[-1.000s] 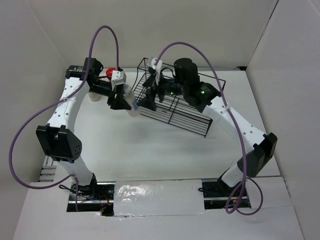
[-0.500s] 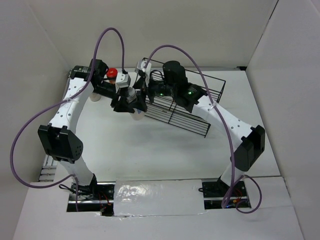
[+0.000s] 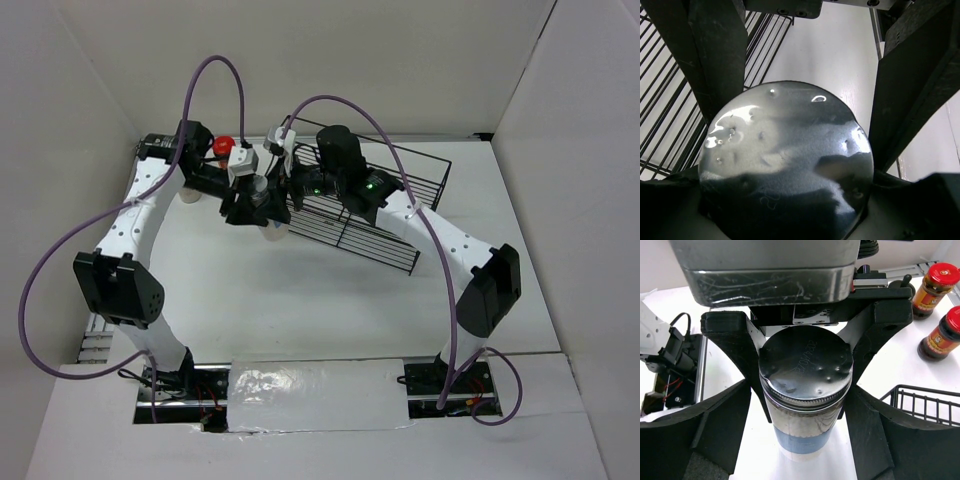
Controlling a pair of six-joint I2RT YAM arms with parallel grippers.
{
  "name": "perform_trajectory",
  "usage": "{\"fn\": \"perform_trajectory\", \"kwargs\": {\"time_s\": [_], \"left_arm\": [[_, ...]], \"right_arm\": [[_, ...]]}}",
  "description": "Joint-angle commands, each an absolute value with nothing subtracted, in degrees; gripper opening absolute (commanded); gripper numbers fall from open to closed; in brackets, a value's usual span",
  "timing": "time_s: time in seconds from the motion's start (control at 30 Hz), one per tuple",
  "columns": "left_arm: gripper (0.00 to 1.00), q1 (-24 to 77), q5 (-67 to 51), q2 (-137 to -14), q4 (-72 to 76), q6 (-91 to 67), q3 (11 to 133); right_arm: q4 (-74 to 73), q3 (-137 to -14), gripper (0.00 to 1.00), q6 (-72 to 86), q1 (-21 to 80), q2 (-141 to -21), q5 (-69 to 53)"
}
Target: Organize the condiment bottles
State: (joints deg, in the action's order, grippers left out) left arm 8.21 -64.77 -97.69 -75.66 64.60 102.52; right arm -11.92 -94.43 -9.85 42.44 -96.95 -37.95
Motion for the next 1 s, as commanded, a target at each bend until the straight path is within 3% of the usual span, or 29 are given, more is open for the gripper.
{"fn": "perform_trajectory", "kwargs": {"time_s": [0.0,0.13,0.43,0.63,0.77,0.83,0.87,0.97], "left_arm": [[0.00,9.1,-70.0,-94.0,-76.4,68.6,102.0],[0.00,9.1,-70.3,-93.5,-75.7,69.3,101.2],[0.00,9.1,-71.5,-93.4,-75.3,69.9,101.4],[0.00,9.1,-71.5,-93.5,-74.8,68.6,102.1],[0.00,9.1,-71.1,-93.3,-74.1,67.7,101.9],[0.00,9.1,-70.9,-93.2,-72.7,66.5,101.9],[0.00,9.0,-70.6,-93.1,-72.0,63.9,101.9],[0.00,8.4,-70.9,-93.1,-68.8,59.5,102.1]], "right_arm": [[-3.1,-94.9,0.72,-7.5,42.1,-96.4,-39.0],[-2.8,-94.6,0.70,-7.1,41.5,-95.6,-41.5],[-2.0,-94.4,0.79,-6.2,39.8,-94.1,-46.4],[-1.9,-94.2,0.73,-6.2,41.9,-95.6,-44.5],[-2.8,-95.3,0.51,-6.2,42.1,-96.7,-44.9],[-4.1,-96.1,0.15,-6.3,41.9,-97.0,-44.6],[-4.4,-96.0,0.10,-6.0,41.9,-96.8,-43.0],[-3.4,-93.9,0.11,-6.0,41.0,-94.9,-41.1]]}}
